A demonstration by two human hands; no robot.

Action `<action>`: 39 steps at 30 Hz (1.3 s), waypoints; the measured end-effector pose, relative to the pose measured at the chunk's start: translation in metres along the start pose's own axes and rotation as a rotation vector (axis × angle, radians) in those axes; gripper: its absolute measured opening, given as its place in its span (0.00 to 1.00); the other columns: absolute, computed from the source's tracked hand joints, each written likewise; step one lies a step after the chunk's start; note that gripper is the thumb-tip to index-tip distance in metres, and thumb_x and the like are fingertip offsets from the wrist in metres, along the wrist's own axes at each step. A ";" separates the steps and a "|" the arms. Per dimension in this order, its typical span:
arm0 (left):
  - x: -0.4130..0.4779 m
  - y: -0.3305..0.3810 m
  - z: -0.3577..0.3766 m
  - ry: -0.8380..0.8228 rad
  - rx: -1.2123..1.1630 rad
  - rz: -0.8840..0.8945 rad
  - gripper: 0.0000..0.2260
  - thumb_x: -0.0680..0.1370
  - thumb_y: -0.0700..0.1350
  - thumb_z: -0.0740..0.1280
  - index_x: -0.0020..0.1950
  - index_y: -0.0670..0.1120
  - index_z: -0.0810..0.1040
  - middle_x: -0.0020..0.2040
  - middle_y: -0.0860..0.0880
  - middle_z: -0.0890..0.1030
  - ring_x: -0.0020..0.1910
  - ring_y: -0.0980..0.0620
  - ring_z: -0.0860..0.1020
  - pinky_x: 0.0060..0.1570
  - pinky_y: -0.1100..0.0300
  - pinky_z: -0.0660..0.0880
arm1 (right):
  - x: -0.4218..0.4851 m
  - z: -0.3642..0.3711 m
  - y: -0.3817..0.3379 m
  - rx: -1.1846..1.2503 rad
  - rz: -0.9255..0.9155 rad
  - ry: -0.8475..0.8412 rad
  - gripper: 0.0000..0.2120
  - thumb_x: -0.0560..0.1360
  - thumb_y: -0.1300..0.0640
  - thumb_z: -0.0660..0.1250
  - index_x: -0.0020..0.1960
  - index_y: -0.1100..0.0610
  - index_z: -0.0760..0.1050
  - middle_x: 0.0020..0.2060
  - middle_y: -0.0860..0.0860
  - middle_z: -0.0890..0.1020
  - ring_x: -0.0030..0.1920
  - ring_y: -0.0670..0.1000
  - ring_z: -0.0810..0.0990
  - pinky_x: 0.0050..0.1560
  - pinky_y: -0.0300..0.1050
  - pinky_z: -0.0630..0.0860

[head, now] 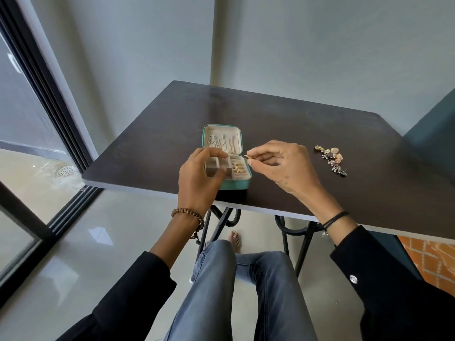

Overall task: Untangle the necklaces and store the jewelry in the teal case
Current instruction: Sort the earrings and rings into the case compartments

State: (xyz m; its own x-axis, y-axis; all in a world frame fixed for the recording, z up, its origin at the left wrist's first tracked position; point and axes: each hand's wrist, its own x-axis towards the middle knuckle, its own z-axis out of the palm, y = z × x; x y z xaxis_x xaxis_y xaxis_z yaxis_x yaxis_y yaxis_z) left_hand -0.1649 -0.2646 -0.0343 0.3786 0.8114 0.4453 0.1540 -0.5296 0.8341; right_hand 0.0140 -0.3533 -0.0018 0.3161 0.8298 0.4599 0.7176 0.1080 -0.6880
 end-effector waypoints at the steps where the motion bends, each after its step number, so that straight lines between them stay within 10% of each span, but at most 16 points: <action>1: -0.001 -0.004 -0.001 -0.006 0.000 -0.001 0.08 0.76 0.38 0.73 0.52 0.48 0.80 0.59 0.55 0.78 0.51 0.63 0.75 0.42 0.78 0.73 | -0.001 0.001 0.001 -0.008 -0.002 -0.019 0.08 0.73 0.59 0.78 0.51 0.54 0.87 0.44 0.46 0.87 0.43 0.45 0.86 0.48 0.41 0.84; 32: -0.008 -0.038 0.001 0.004 -0.089 -0.028 0.10 0.77 0.42 0.72 0.57 0.49 0.78 0.60 0.54 0.78 0.59 0.58 0.76 0.50 0.69 0.78 | -0.013 0.012 0.009 -0.243 -0.123 -0.253 0.09 0.78 0.59 0.70 0.58 0.53 0.84 0.52 0.46 0.80 0.48 0.47 0.81 0.42 0.46 0.81; 39: -0.009 -0.037 -0.001 0.001 -0.096 -0.052 0.10 0.77 0.42 0.72 0.57 0.49 0.78 0.61 0.54 0.78 0.59 0.57 0.76 0.49 0.70 0.78 | -0.025 0.019 0.008 -0.318 -0.119 -0.245 0.13 0.79 0.47 0.62 0.58 0.46 0.83 0.55 0.38 0.75 0.47 0.49 0.80 0.40 0.50 0.81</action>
State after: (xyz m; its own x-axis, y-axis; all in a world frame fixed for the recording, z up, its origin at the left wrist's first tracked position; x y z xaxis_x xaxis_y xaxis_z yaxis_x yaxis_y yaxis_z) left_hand -0.1752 -0.2515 -0.0689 0.3712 0.8374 0.4012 0.0854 -0.4610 0.8833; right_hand 0.0004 -0.3625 -0.0292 0.0899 0.9318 0.3518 0.9081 0.0683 -0.4130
